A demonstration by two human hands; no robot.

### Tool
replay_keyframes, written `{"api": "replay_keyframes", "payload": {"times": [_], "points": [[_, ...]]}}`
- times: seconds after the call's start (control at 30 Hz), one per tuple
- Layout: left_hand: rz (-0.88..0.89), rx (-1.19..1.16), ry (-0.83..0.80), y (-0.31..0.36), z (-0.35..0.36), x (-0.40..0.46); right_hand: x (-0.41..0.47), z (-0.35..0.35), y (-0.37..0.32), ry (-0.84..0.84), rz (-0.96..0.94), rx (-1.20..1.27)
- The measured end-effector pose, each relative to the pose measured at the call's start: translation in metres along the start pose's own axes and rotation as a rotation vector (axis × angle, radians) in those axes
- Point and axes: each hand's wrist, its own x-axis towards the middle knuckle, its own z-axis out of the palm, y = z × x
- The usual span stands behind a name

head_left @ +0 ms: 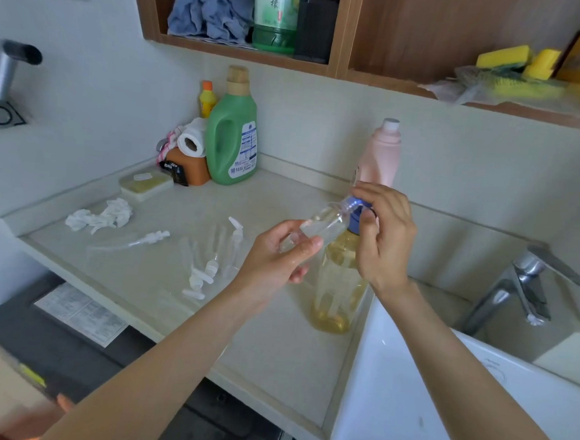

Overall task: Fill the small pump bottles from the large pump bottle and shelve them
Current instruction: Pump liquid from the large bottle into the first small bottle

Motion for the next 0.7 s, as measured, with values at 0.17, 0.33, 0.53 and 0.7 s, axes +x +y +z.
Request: {"api": "replay_keyframes", "payload": {"times": [0.17, 0.33, 0.53, 0.7], "points": [[-0.007, 0.013, -0.007, -0.001, -0.004, 0.001, -0.01, -0.001, 0.001, -0.029, -0.016, -0.064], [-0.005, -0.004, -0.048, 0.002, -0.007, 0.004, 0.0, -0.012, -0.003, -0.122, -0.019, -0.069], [0.013, -0.002, -0.05, 0.004, -0.003, 0.005, 0.024, -0.028, 0.001, -0.182, -0.044, -0.043], [0.032, -0.007, -0.047, 0.004, -0.001, 0.008, 0.008, -0.018, 0.003, -0.188, -0.018, 0.031]]}}
